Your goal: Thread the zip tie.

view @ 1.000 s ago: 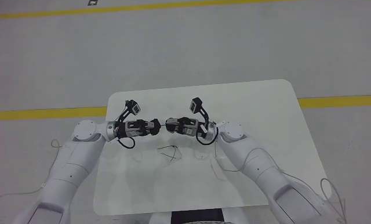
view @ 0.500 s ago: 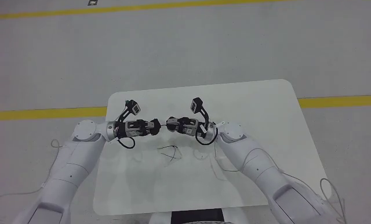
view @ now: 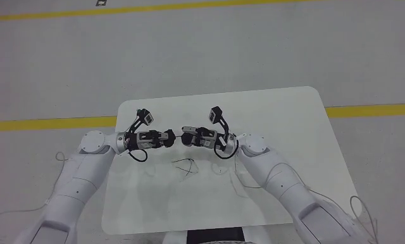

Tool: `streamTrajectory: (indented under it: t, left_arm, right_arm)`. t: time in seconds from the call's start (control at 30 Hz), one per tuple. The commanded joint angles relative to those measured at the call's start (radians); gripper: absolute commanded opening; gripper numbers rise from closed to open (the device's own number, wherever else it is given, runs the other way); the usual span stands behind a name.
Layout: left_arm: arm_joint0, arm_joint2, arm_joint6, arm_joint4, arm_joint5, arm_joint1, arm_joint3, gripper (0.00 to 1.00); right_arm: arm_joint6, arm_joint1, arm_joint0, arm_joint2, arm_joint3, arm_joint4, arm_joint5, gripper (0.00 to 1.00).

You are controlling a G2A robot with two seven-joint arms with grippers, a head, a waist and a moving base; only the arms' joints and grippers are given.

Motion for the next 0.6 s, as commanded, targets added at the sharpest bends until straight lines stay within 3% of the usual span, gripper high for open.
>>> streamTrajectory:
  t: [0.0,0.57]
  left_arm:
    - [0.0,0.0,0.0,0.0,0.0,0.0,0.0,0.0]
    - [0.0,0.0,0.0,0.0,0.0,0.0,0.0,0.0]
  right_arm:
    - [0.0,0.0,-0.001,-0.001,-0.005,-0.002,-0.003,0.29]
    - [0.001,-0.001,-0.005,-0.003,-0.014,-0.014,-0.004,0.11]
